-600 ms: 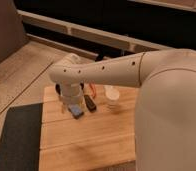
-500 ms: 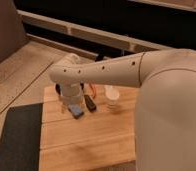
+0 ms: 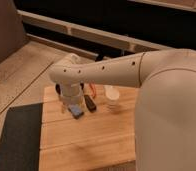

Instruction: Place the pepper in the ceramic bowl

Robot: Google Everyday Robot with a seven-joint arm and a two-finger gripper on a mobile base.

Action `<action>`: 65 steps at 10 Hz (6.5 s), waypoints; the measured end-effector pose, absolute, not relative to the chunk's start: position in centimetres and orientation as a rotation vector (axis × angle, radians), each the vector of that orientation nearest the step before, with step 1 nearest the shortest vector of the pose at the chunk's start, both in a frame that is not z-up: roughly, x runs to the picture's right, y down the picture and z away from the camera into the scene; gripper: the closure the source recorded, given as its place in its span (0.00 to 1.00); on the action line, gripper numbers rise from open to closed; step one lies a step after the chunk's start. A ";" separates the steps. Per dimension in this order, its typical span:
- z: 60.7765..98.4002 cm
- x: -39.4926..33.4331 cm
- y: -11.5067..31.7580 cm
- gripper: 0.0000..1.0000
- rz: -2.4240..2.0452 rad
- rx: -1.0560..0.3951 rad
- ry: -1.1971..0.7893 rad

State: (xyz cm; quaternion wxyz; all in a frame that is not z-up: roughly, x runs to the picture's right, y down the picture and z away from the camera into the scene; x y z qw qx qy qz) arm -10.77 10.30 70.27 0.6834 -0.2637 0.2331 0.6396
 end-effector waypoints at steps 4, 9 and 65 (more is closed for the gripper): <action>70.3 -10.8 10.3 0.35 1.434 -0.591 0.523; 70.3 -10.8 10.3 0.35 1.434 -0.591 0.523; 99.3 -0.3 0.2 0.35 1.336 -0.614 0.220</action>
